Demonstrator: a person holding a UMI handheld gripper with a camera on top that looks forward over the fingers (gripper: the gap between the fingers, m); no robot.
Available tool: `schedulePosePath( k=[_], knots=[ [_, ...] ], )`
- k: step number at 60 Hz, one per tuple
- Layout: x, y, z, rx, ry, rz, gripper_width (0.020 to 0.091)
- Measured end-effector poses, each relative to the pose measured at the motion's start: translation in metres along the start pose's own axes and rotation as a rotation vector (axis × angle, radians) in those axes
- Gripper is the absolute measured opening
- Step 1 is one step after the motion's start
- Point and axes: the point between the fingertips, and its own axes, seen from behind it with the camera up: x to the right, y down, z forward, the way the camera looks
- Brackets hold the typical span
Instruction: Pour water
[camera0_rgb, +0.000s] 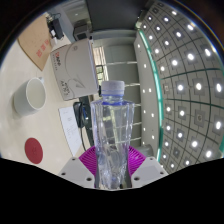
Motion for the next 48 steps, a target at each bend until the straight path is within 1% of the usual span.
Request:
schedulePosePath(
  k=[4, 8, 16, 24, 27, 37, 41, 48],
  knots=[
    [-0.015, -0.019, 0.008, 0.028, 0.020, -0.139, 0.0361],
    [-0.030, -0.031, 0.012, 0.038, 0.029, -0.279, 0.0360],
    [-0.053, -0.041, 0.023, 0.058, 0.053, -0.512, 0.0360],
    [-0.072, -0.050, 0.028, 0.110, 0.066, -0.680, 0.0361],
    [-0.074, -0.049, 0.029, 0.111, 0.061, -0.695, 0.0360],
    [-0.072, -0.042, 0.032, 0.074, 0.039, -0.650, 0.0361],
    [-0.068, -0.040, 0.029, 0.074, 0.012, -0.564, 0.0360],
    [-0.060, -0.036, 0.020, 0.043, -0.066, -0.265, 0.0363]
  ],
)
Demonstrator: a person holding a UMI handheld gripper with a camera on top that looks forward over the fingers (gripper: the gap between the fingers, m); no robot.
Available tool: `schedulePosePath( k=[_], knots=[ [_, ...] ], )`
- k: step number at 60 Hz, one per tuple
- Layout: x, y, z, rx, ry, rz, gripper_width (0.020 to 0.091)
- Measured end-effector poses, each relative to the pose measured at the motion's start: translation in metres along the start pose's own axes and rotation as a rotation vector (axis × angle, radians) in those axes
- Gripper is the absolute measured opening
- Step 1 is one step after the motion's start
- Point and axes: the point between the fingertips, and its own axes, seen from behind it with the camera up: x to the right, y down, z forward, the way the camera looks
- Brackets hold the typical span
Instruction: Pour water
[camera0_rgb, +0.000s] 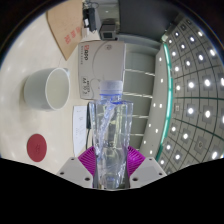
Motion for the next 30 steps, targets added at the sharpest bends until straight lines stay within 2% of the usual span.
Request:
schedulePosePath(
  k=[17, 24, 30],
  knots=[
    [0.014, 0.003, -0.024, 0.029, -0.160, 0.827, 0.0366],
    [-0.020, -0.002, -0.023, 0.015, -0.290, 1.121, 0.0364],
    [-0.046, 0.013, -0.019, 0.017, -0.359, 1.284, 0.0365]
  ],
)
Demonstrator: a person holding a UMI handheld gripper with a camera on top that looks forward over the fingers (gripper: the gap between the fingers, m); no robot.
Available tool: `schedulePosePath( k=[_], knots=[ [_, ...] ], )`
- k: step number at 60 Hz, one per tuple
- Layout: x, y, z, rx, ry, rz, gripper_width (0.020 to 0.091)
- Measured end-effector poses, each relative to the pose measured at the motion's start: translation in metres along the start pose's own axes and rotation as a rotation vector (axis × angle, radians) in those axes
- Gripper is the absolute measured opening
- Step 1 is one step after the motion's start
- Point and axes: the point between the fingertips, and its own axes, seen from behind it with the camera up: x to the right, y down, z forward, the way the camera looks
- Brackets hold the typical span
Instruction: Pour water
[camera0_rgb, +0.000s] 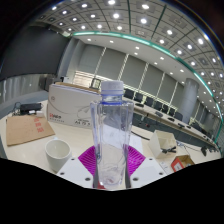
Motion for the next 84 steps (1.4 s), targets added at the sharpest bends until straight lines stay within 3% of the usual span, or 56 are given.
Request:
schedulePosePath(
  k=[13, 22, 35, 38, 43, 44, 46, 62, 84],
  knots=[
    [-0.017, 0.044, 0.019, -0.004, -0.110, 0.232, 0.0367],
    [-0.022, 0.069, 0.028, -0.011, -0.123, 0.265, 0.0376],
    [-0.023, 0.074, 0.020, 0.047, -0.119, 0.279, 0.0499],
    [-0.024, 0.079, 0.020, 0.017, -0.117, 0.273, 0.0549],
    [-0.027, 0.093, 0.016, -0.047, -0.131, 0.287, 0.0848],
    [-0.027, 0.093, 0.013, -0.056, -0.129, 0.293, 0.0872],
    [-0.026, 0.095, 0.009, -0.081, -0.117, 0.305, 0.0837],
    [-0.027, 0.076, -0.097, -0.310, 0.006, 0.378, 0.0859],
    [-0.071, 0.003, -0.251, -0.295, 0.092, 0.326, 0.0860]
  ],
)
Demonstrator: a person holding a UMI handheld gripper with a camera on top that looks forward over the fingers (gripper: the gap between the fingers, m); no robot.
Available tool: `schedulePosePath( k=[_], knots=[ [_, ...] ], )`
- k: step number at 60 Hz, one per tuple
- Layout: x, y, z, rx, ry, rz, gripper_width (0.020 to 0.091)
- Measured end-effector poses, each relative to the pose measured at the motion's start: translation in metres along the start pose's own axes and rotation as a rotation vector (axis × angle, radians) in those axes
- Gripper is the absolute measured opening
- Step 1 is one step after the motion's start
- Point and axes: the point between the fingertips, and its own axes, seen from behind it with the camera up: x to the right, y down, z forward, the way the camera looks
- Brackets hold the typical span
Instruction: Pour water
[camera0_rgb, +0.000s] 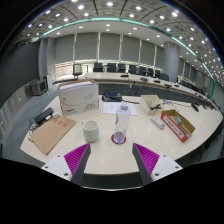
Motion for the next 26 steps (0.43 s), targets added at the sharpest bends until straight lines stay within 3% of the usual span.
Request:
schedulePosePath(
  k=[26],
  knots=[
    [-0.019, 0.015, -0.056, 0.004, 0.026, 0.023, 0.0861]
  ],
)
